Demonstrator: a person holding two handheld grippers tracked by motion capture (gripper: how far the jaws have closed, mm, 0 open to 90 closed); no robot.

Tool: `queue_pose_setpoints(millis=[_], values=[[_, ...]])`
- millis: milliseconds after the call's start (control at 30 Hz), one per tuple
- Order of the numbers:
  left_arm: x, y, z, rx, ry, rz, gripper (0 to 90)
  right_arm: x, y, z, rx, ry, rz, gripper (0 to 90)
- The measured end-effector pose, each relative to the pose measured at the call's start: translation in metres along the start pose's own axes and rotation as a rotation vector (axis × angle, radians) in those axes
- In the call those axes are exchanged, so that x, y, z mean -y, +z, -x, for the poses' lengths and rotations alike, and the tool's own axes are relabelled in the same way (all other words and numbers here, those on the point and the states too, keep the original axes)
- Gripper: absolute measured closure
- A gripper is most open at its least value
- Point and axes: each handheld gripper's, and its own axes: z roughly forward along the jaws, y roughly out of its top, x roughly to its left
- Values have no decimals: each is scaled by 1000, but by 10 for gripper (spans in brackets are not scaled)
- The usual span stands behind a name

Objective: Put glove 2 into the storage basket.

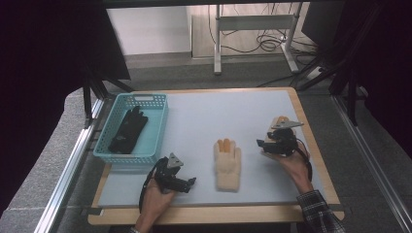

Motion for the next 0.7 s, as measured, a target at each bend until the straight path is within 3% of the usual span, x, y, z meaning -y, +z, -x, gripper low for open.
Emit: queue_pose_setpoints(millis=[167,300,433,700], values=[[0,0,0,0,-1,1,22,1,-8,32,80,54,-5,446],[0,0,0,0,-3,3,22,4,-6,45,114,89,-23,394],[0,0,0,0,-1,2,22,9,3,51,124,131,-44,337],[0,0,0,0,0,1,22,15,23,53,148,151,-72,337]])
